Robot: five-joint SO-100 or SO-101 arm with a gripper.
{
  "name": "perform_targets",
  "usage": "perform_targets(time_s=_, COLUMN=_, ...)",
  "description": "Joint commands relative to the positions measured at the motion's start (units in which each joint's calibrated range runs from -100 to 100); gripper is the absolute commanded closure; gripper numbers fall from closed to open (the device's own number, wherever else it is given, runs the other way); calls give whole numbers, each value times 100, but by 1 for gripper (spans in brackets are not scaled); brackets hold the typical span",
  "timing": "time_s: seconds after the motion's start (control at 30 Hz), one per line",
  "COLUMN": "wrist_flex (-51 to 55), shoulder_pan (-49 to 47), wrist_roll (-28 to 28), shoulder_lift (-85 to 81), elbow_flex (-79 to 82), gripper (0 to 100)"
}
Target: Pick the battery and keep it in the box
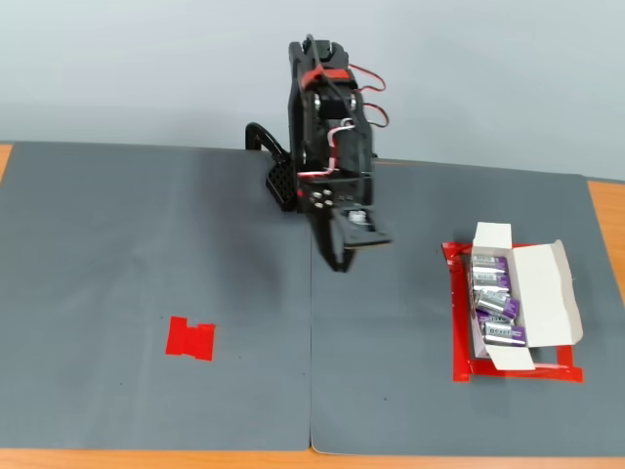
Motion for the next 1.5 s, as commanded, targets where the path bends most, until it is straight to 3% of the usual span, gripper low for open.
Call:
perform_targets(time_s=0.0, wrist_flex=-47, shoulder_pan=315, wrist_roll=5, shoulder_lift=-855, elbow_flex=609, gripper=98)
perform_targets(time_s=0.47, wrist_flex=-47, shoulder_pan=487, wrist_roll=10, shoulder_lift=-3568, elbow_flex=3802, gripper=98)
perform_targets(time_s=1.2, wrist_flex=31, shoulder_pan=457, wrist_roll=-334, shoulder_lift=-3551, elbow_flex=4245, gripper=98)
perform_targets(time_s=1.47, wrist_flex=509, shoulder_pan=494, wrist_roll=-881, shoulder_lift=-3551, elbow_flex=4119, gripper=98)
